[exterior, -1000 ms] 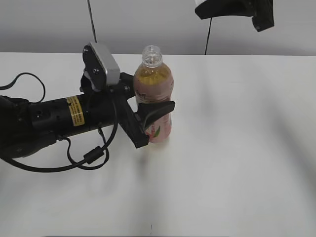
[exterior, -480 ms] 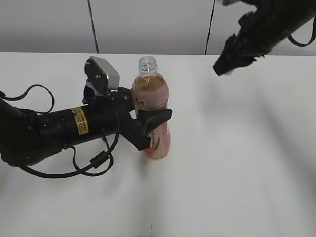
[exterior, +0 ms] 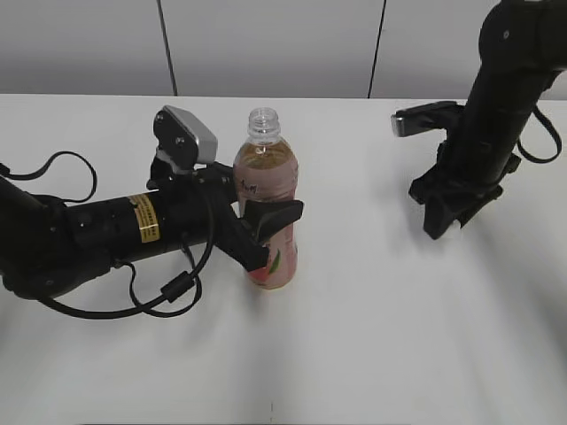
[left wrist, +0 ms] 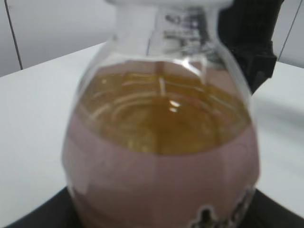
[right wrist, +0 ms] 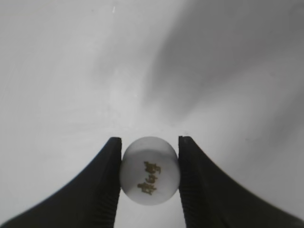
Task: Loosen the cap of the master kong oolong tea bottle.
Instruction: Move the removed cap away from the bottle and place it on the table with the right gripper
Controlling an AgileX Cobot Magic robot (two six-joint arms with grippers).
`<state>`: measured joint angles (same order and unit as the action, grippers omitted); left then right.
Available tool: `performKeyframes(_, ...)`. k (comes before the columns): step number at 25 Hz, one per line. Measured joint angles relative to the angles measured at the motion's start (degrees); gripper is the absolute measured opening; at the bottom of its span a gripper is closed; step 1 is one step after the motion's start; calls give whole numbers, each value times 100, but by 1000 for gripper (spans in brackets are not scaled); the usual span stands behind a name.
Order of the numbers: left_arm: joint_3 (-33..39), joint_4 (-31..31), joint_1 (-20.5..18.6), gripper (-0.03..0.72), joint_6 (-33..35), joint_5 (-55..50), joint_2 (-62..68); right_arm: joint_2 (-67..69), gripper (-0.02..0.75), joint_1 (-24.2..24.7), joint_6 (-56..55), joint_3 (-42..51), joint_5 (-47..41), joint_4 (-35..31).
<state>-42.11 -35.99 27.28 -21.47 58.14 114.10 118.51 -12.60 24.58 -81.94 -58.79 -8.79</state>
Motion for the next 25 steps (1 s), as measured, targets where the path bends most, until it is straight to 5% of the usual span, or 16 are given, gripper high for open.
performKeyframes(11, 0, -68, 0, 404, 0, 0, 0, 460, 296, 0, -411, 2, 221, 11)
performKeyframes(19, 0, -219, 0, 412, 0, 13, 0, 467, 463, 0, -418, 2, 238, 6)
performKeyframes(25, -6, -238, 0, 516, -13, 281, -25, 467, 547, 0, -462, 2, 214, -13)
